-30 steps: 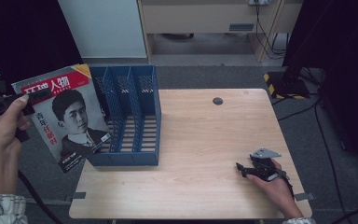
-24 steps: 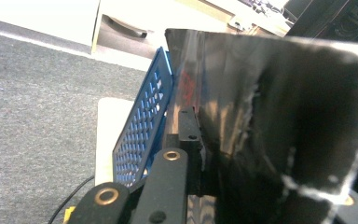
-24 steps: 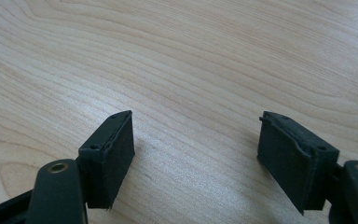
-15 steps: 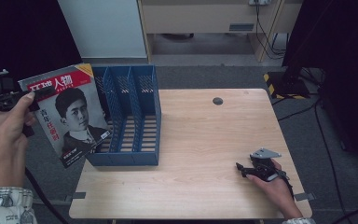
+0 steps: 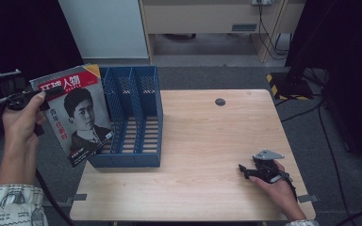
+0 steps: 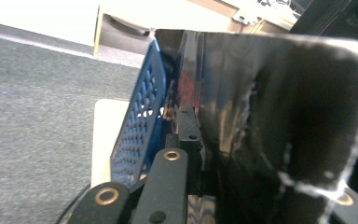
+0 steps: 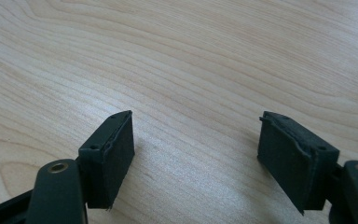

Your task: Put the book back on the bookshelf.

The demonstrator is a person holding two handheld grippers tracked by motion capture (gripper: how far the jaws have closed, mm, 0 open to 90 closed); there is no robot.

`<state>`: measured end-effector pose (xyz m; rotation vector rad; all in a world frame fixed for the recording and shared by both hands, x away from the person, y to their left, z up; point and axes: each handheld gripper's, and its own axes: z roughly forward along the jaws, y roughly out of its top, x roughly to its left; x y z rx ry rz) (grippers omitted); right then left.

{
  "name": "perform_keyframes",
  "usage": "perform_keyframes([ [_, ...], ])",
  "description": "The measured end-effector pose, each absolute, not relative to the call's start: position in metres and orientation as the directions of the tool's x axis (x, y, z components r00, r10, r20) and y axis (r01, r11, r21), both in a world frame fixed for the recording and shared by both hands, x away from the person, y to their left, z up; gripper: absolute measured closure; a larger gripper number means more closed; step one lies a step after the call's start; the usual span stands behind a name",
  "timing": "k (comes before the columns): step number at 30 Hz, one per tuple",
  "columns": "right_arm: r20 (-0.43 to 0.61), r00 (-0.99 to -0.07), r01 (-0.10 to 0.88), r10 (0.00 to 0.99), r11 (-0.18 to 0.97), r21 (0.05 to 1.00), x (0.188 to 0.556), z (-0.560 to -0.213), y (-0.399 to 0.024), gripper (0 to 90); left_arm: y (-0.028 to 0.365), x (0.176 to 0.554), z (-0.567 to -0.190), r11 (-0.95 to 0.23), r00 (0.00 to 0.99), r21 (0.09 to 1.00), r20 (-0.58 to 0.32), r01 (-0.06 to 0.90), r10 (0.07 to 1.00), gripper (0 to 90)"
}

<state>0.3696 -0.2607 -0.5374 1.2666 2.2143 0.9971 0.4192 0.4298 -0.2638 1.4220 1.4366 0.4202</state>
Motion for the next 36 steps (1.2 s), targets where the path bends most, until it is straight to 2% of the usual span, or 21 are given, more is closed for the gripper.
perform_keyframes([
  [23, 0.007, -0.507, 0.576, 0.862, 0.332, 0.747, 0.37, -0.537, -0.26, 27.1, 0.398, 0.444, -0.261, 0.219, 0.247, 0.831, -0.386, 0.511, 0.889, 86.3],
  [36, 0.009, -0.508, 0.577, 0.862, 0.332, 0.747, 0.369, -0.537, -0.26, 27.1, 0.395, 0.449, -0.265, 0.217, 0.239, 0.855, -0.36, 0.471, 0.902, 86.5],
])
